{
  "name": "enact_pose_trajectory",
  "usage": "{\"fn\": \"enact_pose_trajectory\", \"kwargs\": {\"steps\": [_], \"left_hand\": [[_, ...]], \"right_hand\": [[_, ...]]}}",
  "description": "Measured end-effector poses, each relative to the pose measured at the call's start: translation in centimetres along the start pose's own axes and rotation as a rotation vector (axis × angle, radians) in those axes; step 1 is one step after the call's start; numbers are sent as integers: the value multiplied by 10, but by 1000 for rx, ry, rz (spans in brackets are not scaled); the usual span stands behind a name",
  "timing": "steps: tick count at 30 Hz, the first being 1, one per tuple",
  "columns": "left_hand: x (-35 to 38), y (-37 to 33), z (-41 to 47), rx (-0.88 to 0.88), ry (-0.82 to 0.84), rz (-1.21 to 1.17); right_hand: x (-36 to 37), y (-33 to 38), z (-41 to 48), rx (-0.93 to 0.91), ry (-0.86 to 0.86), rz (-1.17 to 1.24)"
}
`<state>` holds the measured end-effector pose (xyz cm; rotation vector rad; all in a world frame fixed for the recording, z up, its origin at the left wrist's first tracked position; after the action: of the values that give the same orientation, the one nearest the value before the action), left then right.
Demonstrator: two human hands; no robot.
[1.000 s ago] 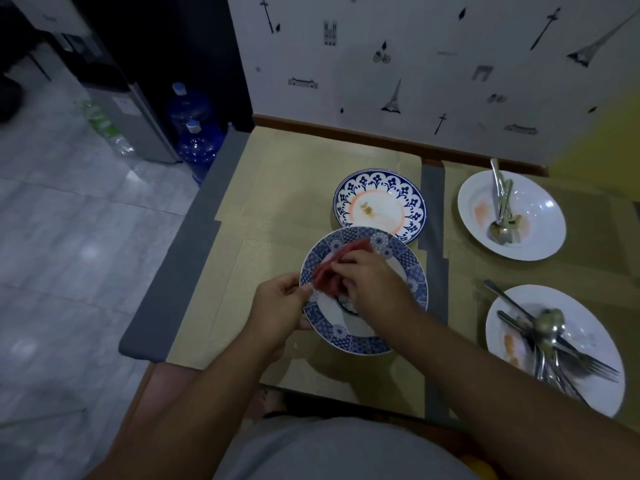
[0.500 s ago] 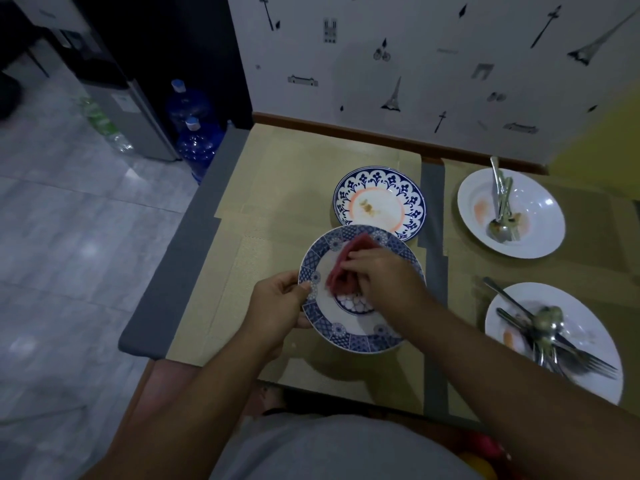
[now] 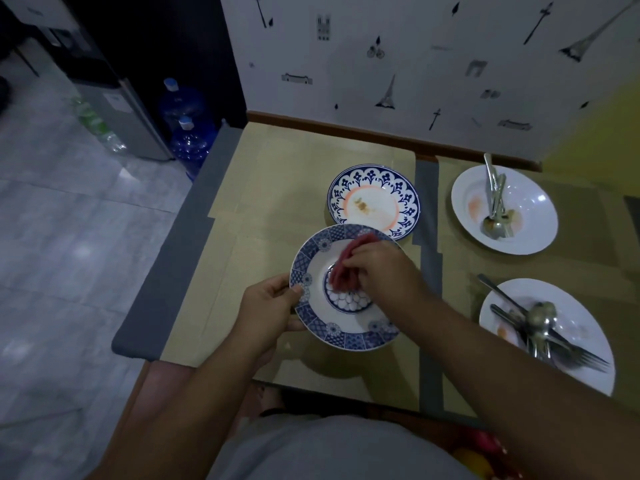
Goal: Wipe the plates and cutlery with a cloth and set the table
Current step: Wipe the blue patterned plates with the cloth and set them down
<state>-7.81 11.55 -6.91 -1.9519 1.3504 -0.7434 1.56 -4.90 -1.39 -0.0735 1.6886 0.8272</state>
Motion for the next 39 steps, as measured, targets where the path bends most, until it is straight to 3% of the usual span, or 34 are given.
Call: {"fn": "enact_pose_trajectory", "kwargs": {"steps": [4, 7, 10, 20, 32, 39], "left_hand": [[-6, -4, 5, 15, -19, 9], [-11, 5, 7, -15, -27, 57], [-27, 10, 9, -63, -48, 57], [-99, -9, 39, -89, -157, 166], [-130, -21, 81, -298, -40, 253], [-140, -28, 83, -509, 137, -142]], "right_hand": [[29, -7, -40, 188, 256, 69], [57, 22, -52, 99, 371, 81], [56, 39, -35, -6, 284, 119], [36, 59, 11, -60, 120, 196], [82, 77, 46, 42, 194, 212], [107, 78, 48, 65, 209, 84]]}}
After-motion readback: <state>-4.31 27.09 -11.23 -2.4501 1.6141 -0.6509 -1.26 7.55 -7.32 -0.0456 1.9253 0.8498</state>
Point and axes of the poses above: each hand's wrist, its own z-axis towards the middle knuckle, its own x-axis out of the palm, y = z × x, the point moved 8 cm from there along z, towards the middle knuckle, and after that the axes turned 4 degrees about -x, right-handed, at the moved point
